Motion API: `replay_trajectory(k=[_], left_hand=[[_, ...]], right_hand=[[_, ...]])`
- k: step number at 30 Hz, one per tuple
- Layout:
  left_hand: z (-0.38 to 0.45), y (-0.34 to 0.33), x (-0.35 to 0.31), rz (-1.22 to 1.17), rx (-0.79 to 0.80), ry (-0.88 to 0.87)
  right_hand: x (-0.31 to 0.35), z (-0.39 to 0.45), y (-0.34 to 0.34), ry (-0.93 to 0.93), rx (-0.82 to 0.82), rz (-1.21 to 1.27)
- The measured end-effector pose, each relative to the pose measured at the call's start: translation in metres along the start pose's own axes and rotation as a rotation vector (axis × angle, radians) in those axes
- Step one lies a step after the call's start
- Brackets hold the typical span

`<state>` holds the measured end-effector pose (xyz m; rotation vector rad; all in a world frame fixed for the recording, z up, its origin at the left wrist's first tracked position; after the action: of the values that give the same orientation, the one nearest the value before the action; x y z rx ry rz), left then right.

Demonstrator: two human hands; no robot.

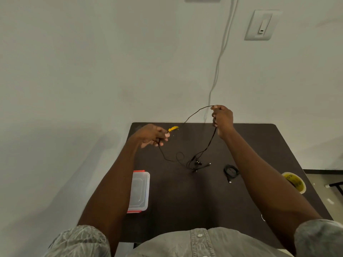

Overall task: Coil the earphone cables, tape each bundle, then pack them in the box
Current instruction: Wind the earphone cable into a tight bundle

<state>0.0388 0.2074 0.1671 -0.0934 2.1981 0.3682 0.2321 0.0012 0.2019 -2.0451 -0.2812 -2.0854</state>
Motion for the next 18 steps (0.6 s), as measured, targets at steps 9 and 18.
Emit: replay_trajectory(k=[9,18], left_hand=[[-0.003,0.040,0.012,-0.549,-0.082,-0.111],[-0.030,0.032,-0.024,-0.517,0.107,-0.109]], right_hand=[[-0.029,0.028,0.049,-0.097,-0.241,-0.121],[-0.041,0.029,0.043,-0.070,0.013,-0.767]])
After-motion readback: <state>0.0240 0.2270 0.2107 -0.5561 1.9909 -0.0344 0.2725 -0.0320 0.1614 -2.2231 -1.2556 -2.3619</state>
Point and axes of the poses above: each hand's wrist, its own z-axis towards the middle knuckle, its own y-axis out of the back of the hand, x = y × z, the point moved 8 cm from there along z, towards the middle knuckle, and after that the axes turned 11 degrees about y, right-handed, at the moved point
